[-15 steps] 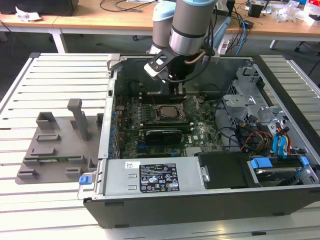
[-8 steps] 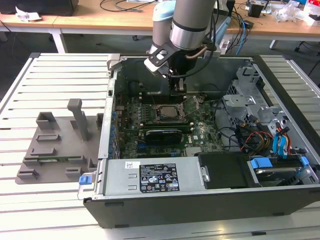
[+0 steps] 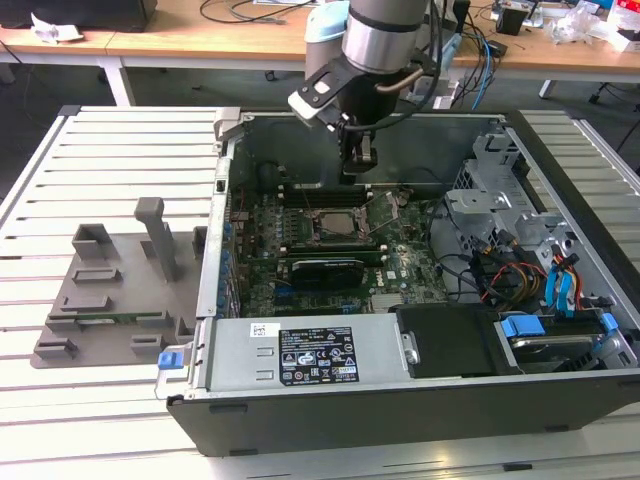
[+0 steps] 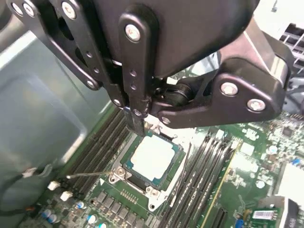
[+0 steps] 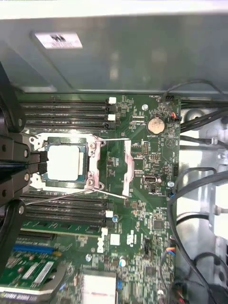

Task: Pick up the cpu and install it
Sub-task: 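Place the cpu into insertion slot, then close the cpu cover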

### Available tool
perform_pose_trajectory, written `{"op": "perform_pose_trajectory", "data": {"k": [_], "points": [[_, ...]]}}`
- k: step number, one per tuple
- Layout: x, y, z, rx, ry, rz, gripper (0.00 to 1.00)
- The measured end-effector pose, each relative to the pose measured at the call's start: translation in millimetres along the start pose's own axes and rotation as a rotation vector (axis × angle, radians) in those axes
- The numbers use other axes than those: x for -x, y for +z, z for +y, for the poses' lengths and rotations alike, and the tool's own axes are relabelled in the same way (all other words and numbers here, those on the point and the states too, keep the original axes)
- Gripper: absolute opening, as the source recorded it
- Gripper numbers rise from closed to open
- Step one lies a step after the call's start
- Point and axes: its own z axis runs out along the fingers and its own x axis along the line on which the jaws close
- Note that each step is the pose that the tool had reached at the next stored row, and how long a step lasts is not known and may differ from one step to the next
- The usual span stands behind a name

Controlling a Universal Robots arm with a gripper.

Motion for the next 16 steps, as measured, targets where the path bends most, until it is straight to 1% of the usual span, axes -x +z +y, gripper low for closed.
{"op": "perform_pose_trajectory", "data": {"k": [1,2,3,4,14,15,16], "points": [[-0.2,-8.0,-0.6,0.0000,0.000,0.0002,0.11],[-0.4,-14.4,-1.1,0.0000,0.000,0.0000,0.11],[-0.5,-18.1,-1.3,0.0000,0.000,0.0001,0.11],[-0.5,-19.6,-1.4,0.0002,0.000,0.0004,0.11],[-0.5,-19.9,-1.5,0.0000,0.000,0.0001,0.11],[-0.5,-20.0,-1.4,0.0049,0.000,-0.0002,0.11],[-0.5,-19.9,-1.4,0.0251,-0.001,-0.0011,0.11]]}}
